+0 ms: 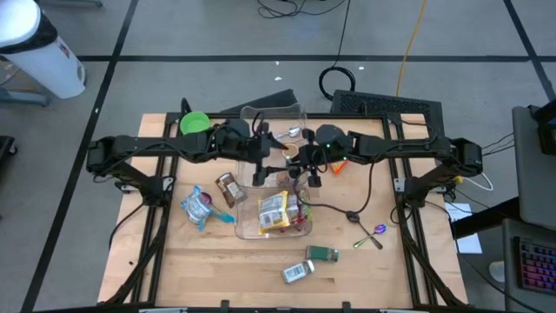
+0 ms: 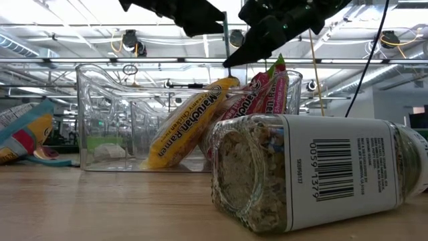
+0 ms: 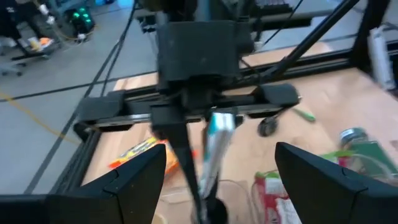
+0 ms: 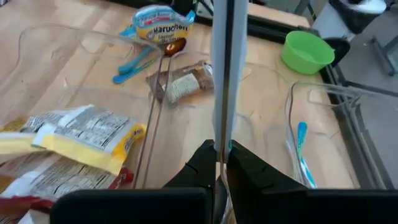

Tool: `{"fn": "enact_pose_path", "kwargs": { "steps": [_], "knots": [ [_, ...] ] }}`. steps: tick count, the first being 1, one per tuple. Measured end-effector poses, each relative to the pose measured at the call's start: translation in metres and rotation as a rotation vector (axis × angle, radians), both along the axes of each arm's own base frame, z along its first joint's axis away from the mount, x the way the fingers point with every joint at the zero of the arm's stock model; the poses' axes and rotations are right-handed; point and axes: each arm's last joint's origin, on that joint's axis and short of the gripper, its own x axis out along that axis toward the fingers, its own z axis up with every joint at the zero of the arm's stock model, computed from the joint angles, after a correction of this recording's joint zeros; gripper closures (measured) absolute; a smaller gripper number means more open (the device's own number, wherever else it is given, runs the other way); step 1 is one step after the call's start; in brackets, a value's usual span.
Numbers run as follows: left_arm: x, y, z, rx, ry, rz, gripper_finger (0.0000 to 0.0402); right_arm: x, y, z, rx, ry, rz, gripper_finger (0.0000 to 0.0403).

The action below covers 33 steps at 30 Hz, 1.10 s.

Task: Pick & Place Food Item
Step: Put the white patterned spoon into the top transparent bin

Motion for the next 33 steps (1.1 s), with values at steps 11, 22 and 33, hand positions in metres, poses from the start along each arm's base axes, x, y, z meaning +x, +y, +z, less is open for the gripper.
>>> {"fn": "enact_pose_path", "kwargs": {
  "steps": [11, 22, 33],
  "knots": [
    [0.0012, -0.0003, 0.0037, -0.014, -0.040, -0.013, 0.0092, 0.0021, -0.0003, 0.0041, -0.021, -0.047, 0.006, 0.0393],
    [0.0015, 0.0012, 0.0051, -0.014, -0.053, 0.043, 0.0144, 0.0030, -0.0005, 0.0059, -0.032, -0.067, 0.010, 0.0393],
    [0.0015, 0.0016, 0.0061, -0.022, -0.059, 0.074, 0.0333, 0.0041, 0.0003, 0.0085, -0.019, -0.099, 0.047, 0.0393]
  ]
}}
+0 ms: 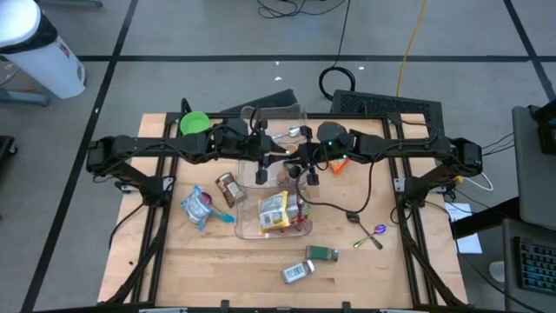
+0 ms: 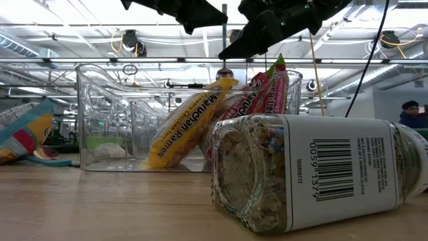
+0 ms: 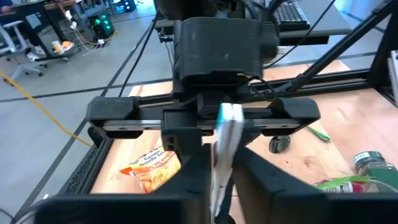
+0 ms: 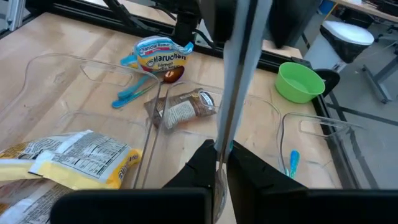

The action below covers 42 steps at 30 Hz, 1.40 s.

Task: Pick & Place Food Item
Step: Put the white patterned spoon into the top transparent bin

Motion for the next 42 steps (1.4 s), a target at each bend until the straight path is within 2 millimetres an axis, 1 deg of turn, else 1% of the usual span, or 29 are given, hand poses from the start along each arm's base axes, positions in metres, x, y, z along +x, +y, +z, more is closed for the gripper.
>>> {"fn": "enact_pose_path", "kwargs": {
  "steps": [2, 3, 6, 10, 14, 16, 21, 23, 25, 31, 32, 34, 35, 39, 40, 42],
  "knots": [
    [0.000, 0.000, 0.000, 0.013, -0.002, -0.017, 0.0368, 0.000, 0.000, 0.000, 0.000, -0.001, 0.001, 0.0393],
    [0.000, 0.000, 0.000, 0.019, -0.003, -0.025, 0.0379, 0.000, 0.000, 0.000, 0.000, -0.001, 0.001, 0.0393],
    [0.000, 0.000, 0.001, 0.021, -0.007, -0.025, 0.0378, 0.000, 0.000, 0.000, 0.002, -0.001, 0.001, 0.0393],
    [0.000, 0.000, 0.000, 0.029, 0.003, -0.019, 0.0362, 0.000, 0.000, -0.001, 0.003, 0.008, 0.001, 0.0393],
    [-0.001, 0.000, -0.002, 0.037, 0.031, -0.022, 0.0378, -0.003, 0.001, 0.001, 0.004, 0.019, 0.001, 0.0394],
    [-0.002, 0.000, -0.004, 0.033, 0.051, -0.020, 0.0379, -0.004, 0.001, 0.002, 0.003, 0.019, 0.000, 0.0394],
    [-0.004, 0.001, -0.005, 0.033, 0.083, -0.014, 0.0378, -0.014, 0.001, 0.010, -0.031, 0.024, -0.043, 0.0395],
    [-0.003, 0.001, -0.007, 0.032, 0.092, -0.012, 0.0372, -0.020, 0.002, 0.013, -0.048, 0.050, -0.063, 0.0395],
    [-0.004, 0.003, -0.007, 0.043, 0.098, 0.006, 0.0369, -0.023, 0.002, 0.017, -0.062, 0.039, -0.077, 0.0395],
    [-0.006, 0.007, -0.010, 0.039, 0.132, 0.041, 0.0382, -0.038, 0.005, 0.027, -0.067, 0.053, -0.096, 0.0398],
    [-0.007, 0.008, -0.011, 0.040, 0.139, 0.053, 0.0387, -0.039, 0.005, 0.028, -0.068, 0.048, -0.095, 0.0398],
    [-0.008, 0.009, -0.019, 0.033, 0.192, 0.060, 0.0390, -0.040, 0.005, 0.039, -0.080, -0.004, -0.102, 0.0401],
    [-0.007, 0.010, -0.021, 0.033, 0.203, 0.064, 0.0392, -0.043, 0.007, 0.041, -0.078, 0.005, -0.097, 0.0402],
    [-0.009, 0.011, -0.015, 0.023, 0.178, 0.061, 0.0400, -0.042, 0.006, 0.047, -0.082, 0.014, -0.099, 0.0401],
    [-0.008, 0.011, -0.016, 0.017, 0.178, 0.058, 0.0399, -0.043, 0.007, 0.047, -0.078, 0.037, -0.099, 0.0400],
    [-0.008, 0.011, -0.018, 0.001, 0.188, 0.042, 0.0388, -0.043, 0.007, 0.054, -0.092, 0.016, -0.097, 0.0400]
  ]
}}
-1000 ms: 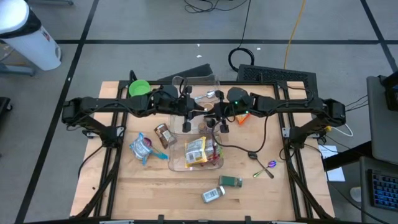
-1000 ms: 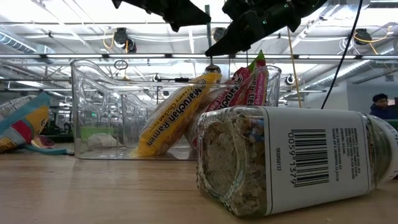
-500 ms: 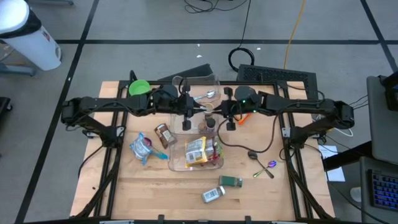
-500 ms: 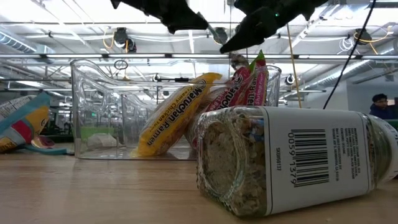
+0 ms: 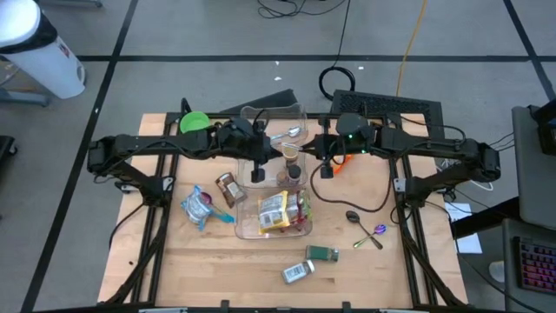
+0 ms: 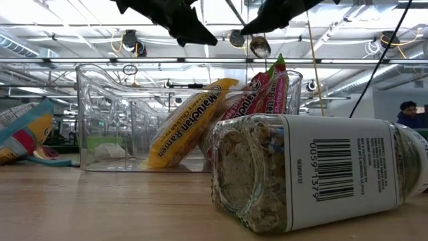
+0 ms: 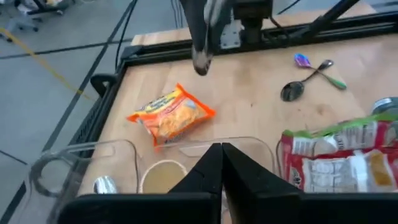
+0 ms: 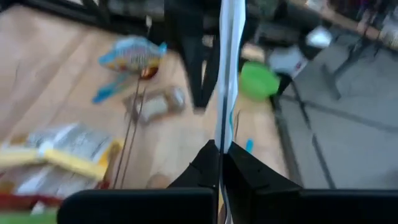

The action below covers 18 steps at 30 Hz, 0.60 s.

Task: Pick & Place Food Item
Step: Put the white patterned spoon into the top transparent bin

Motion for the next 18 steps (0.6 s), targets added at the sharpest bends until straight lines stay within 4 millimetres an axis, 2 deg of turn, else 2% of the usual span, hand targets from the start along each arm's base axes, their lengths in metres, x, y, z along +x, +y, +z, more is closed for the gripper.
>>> {"fn": "enact_pose_path", "kwargs": {
  "steps": [8, 18],
  "knots": [
    [0.001, -0.002, 0.003, 0.059, -0.013, -0.047, 0.0313, -0.003, -0.001, 0.004, 0.008, 0.053, -0.017, 0.0401],
    [0.007, -0.015, 0.034, 0.119, -0.098, -0.054, 0.0165, 0.004, -0.002, -0.004, 0.037, 0.114, -0.035, 0.0401]
  ]
}}
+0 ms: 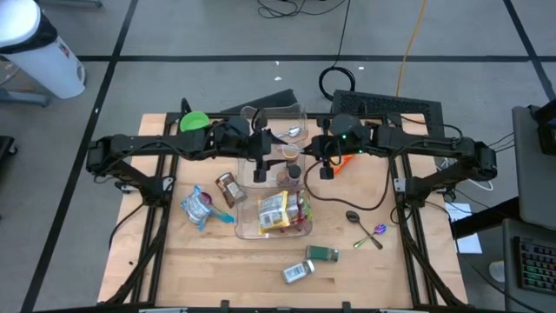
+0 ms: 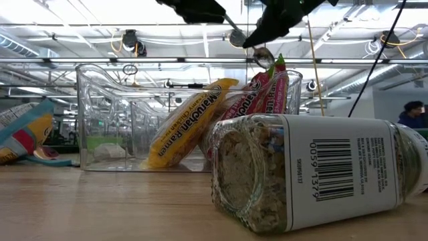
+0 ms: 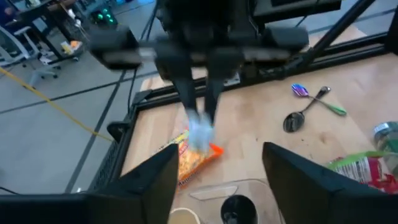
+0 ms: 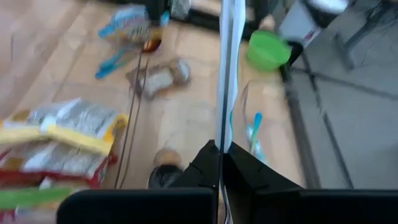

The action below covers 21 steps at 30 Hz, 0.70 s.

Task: Pick & Place Food Item
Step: Put the white patterned spoon into the top transparent bin

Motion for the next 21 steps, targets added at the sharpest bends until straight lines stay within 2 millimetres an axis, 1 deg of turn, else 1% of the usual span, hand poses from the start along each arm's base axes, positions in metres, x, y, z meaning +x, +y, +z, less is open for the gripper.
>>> {"fn": "enact_pose_path", "kwargs": {
  "steps": [2, 5, 9, 14, 21],
  "knots": [
    [0.000, -0.002, 0.004, 0.006, -0.010, 0.005, 0.0141, -0.001, 0.000, -0.003, 0.010, 0.017, -0.003, 0.0401],
    [0.001, -0.001, 0.007, 0.003, -0.019, 0.011, 0.0115, 0.000, 0.001, -0.001, 0.009, 0.002, 0.000, 0.0401],
    [0.002, -0.001, 0.008, -0.009, -0.024, 0.019, 0.0098, 0.000, 0.001, -0.002, 0.015, 0.010, -0.001, 0.0402],
    [0.007, 0.000, 0.005, -0.011, -0.034, 0.012, 0.0098, -0.001, 0.002, -0.003, 0.031, 0.018, 0.020, 0.0402],
    [0.016, 0.001, -0.002, -0.010, -0.036, 0.011, 0.0125, -0.001, 0.002, -0.002, 0.037, 0.014, 0.017, 0.0402]
  ]
}}
